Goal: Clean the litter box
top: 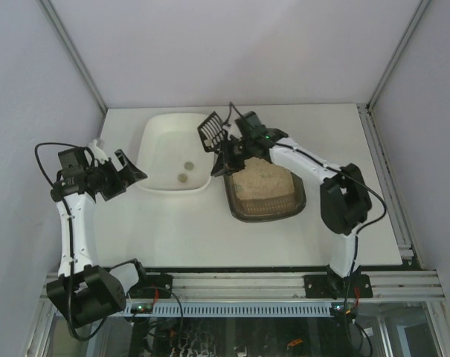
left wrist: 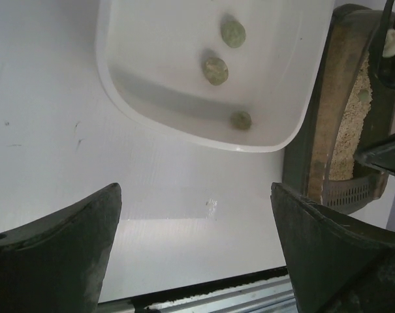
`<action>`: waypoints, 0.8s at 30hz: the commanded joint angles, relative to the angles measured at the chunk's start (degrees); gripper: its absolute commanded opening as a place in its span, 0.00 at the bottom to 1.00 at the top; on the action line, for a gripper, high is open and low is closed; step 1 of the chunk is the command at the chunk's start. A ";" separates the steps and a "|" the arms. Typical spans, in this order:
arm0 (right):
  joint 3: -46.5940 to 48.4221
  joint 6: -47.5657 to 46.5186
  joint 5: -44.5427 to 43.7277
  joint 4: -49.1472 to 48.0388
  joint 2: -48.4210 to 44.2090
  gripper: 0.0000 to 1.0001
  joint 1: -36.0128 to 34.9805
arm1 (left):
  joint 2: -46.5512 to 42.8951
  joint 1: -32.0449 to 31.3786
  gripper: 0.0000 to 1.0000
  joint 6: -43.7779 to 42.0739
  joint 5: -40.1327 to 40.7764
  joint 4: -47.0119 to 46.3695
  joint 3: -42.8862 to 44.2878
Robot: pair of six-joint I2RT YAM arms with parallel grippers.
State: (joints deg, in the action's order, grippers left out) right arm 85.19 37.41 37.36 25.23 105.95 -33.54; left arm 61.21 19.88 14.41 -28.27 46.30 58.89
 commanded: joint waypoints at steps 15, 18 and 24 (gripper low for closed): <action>52.27 -23.52 -55.79 43.79 30.36 0.00 -22.82 | -1.36 4.78 1.00 -4.21 0.54 2.13 -0.76; 50.30 -23.57 -55.82 41.76 29.30 0.00 -22.76 | -1.27 4.72 1.00 -4.37 0.73 2.13 -0.97; 45.21 -25.87 -59.29 35.12 24.72 0.00 -23.52 | -2.15 4.73 1.00 -4.57 1.87 1.77 -0.86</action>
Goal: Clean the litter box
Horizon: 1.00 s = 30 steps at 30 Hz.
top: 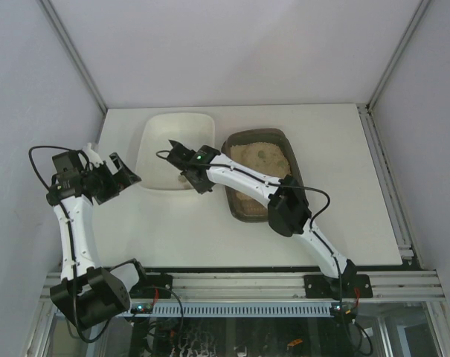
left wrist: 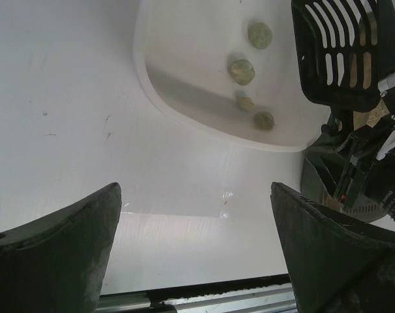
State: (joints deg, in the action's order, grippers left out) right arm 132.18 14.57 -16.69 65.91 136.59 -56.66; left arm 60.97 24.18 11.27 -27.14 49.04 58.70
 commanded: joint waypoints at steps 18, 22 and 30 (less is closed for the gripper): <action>-51.85 13.33 35.68 -13.89 -49.83 0.00 26.15 | 16.94 -33.62 1.00 20.10 5.29 -12.13 18.48; -55.04 12.17 35.97 -8.61 -50.08 0.00 31.40 | 24.58 -40.19 1.00 27.78 5.06 -17.22 20.58; -52.67 13.06 31.31 -5.10 -42.78 0.00 31.91 | 38.59 -48.96 1.00 38.68 3.27 -22.95 25.74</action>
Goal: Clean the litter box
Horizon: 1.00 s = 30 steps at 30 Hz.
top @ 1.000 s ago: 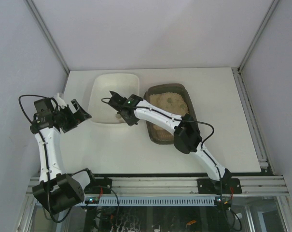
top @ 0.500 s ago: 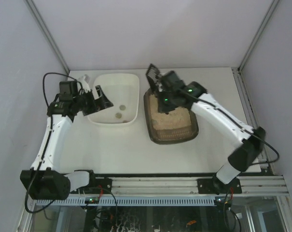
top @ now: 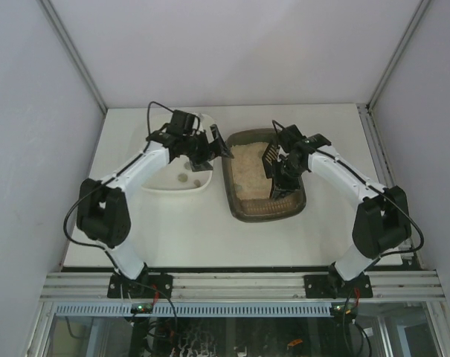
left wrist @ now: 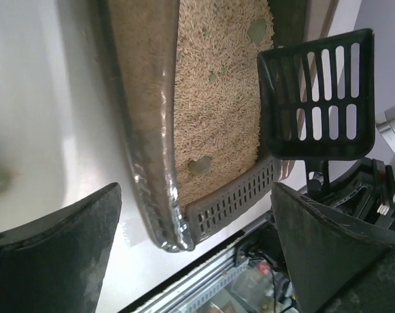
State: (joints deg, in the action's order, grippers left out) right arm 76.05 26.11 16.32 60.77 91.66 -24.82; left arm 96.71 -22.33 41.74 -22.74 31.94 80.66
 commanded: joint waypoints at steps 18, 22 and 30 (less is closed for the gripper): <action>20.72 1.55 -15.70 6.28 22.42 0.00 -1.34 | 12.79 -2.99 1.00 17.40 -2.09 -14.41 6.59; 21.52 1.24 -14.08 6.03 24.14 0.00 -1.49 | 13.07 -2.82 1.00 17.15 -2.55 -14.90 6.27; 24.51 1.12 -11.18 5.02 28.15 0.00 -1.16 | 13.64 -2.15 1.00 17.14 -3.61 -15.79 5.65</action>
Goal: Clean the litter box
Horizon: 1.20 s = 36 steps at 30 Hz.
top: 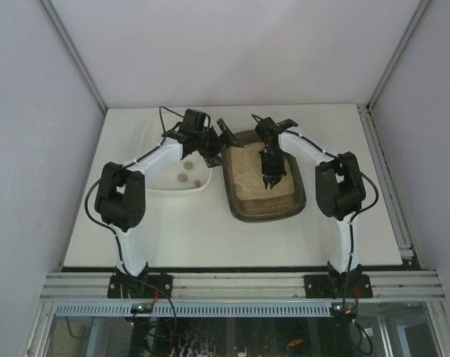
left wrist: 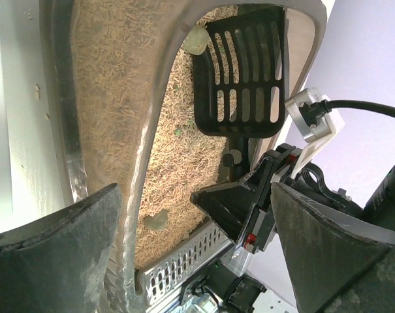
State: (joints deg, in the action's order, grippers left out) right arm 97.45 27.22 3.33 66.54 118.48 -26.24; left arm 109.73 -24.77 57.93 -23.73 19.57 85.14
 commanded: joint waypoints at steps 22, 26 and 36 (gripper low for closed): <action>-10.88 5.95 27.23 -17.13 -3.60 0.00 6.67 | -0.36 2.25 1.00 1.15 -4.36 -4.54 -1.24; -15.89 6.83 30.26 -19.87 -9.08 0.00 8.03 | -1.62 2.75 1.00 -1.34 -3.04 -2.15 -0.43; -27.34 10.62 43.26 -32.08 -17.37 0.00 9.86 | -5.93 5.01 1.00 -6.57 -1.08 2.94 -1.83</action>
State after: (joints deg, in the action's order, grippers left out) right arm 71.90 35.62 39.38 41.91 104.71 -16.88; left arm 108.60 -20.95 54.43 -25.36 20.88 84.64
